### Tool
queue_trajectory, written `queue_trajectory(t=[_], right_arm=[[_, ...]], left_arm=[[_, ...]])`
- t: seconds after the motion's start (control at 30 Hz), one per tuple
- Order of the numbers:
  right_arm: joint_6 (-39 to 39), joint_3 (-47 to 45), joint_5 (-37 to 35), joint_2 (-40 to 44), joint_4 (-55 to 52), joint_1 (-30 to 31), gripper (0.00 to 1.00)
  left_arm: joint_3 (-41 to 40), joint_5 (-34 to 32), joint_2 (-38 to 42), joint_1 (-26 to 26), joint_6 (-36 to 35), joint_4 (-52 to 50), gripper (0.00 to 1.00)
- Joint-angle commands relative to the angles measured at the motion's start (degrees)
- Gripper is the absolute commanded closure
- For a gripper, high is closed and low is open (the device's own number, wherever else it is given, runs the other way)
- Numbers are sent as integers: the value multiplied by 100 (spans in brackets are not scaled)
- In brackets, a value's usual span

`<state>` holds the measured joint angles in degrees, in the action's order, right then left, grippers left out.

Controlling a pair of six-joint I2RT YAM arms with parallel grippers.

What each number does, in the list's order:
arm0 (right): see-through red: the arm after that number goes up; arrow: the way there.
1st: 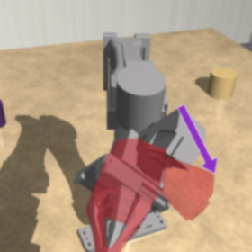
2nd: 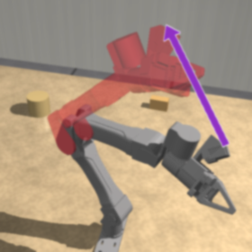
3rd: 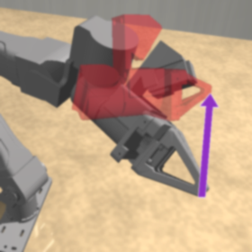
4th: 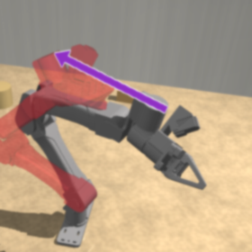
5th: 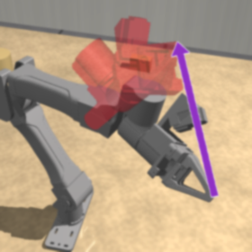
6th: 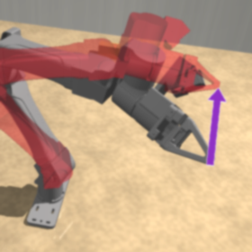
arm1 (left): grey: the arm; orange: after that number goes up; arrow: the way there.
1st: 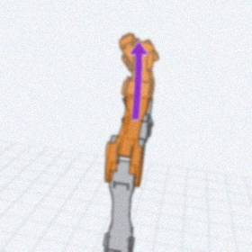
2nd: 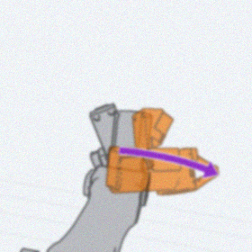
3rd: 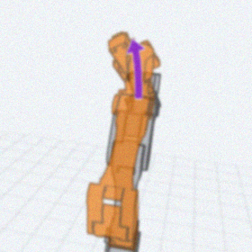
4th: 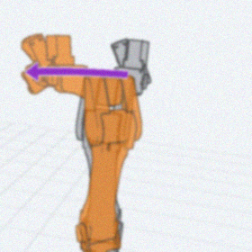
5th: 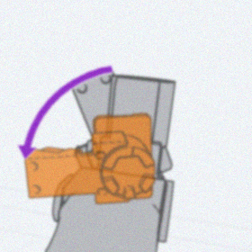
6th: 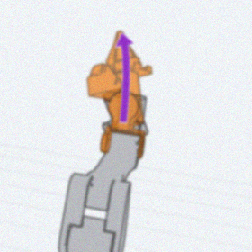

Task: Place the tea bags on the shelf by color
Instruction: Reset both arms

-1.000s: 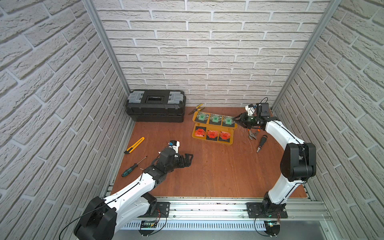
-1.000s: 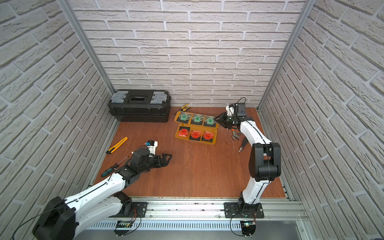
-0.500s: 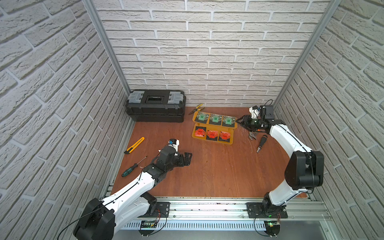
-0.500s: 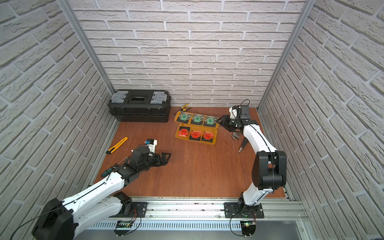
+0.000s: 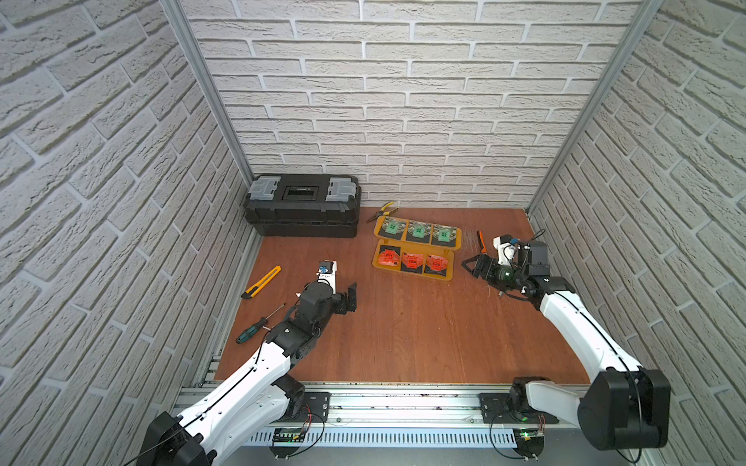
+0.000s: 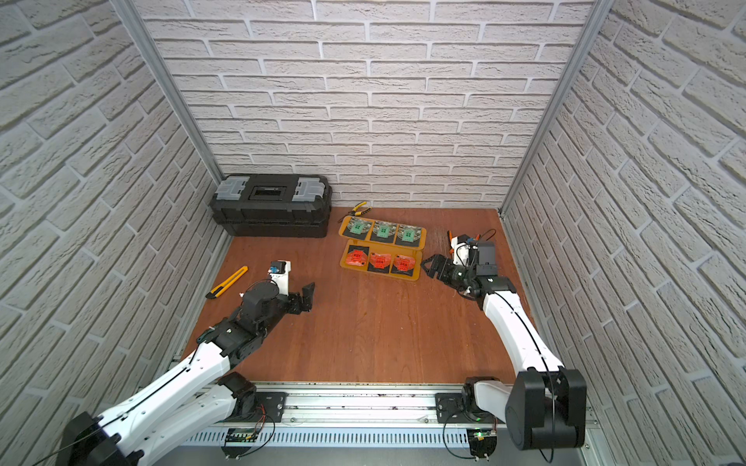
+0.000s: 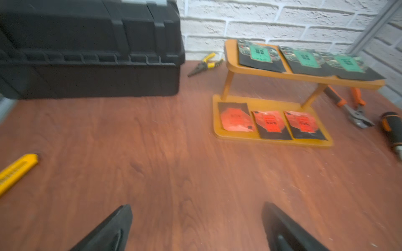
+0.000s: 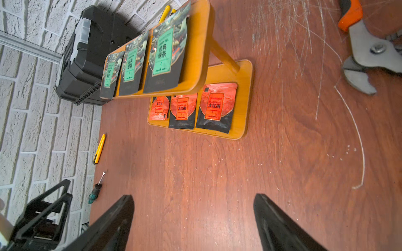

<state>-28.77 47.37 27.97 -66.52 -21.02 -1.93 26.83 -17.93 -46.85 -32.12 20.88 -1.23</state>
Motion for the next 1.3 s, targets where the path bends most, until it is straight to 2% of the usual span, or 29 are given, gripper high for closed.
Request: queue_trajectory(t=[0.0,0.13,0.33,0.53,0.63,0.73,0.83,0.93,1.17,1.27], right_arm=[[217,-428,-245,514,326,73,6],[489,-1144,-566,1120,557,106,5],[817,-1941,-901,1787,1118,114,4],[1284,-2284,-1340,2211,1420,112,3],[1462,-2548,-1454,2461,1746,114,0],[1475,-2829,-1585,2638,2180,112,0],[1537,-2823,-1822,2668,2292,114,0],[1726,-2759,-2051,2540,2407,114,0],[2127,-2628,-2524,2058,2628,109,0],[2184,-2733,-2667,1910,3034,114,0]], left_arm=[[-188,-729,144,123,-764,612,1],[-458,-484,261,463,-1172,1121,1],[-698,161,204,1260,-1271,1545,1],[-935,180,267,1759,-1806,1977,1],[-1116,339,323,2178,-1930,2213,1],[-1296,779,247,2776,-1903,2462,2],[-1503,1299,-114,3354,-1775,2993,2],[-1501,1818,-814,3744,-1658,3586,2],[-1232,2178,-2421,3865,-1773,4775,2],[-1013,2306,-2863,3880,-1847,4903,1]])
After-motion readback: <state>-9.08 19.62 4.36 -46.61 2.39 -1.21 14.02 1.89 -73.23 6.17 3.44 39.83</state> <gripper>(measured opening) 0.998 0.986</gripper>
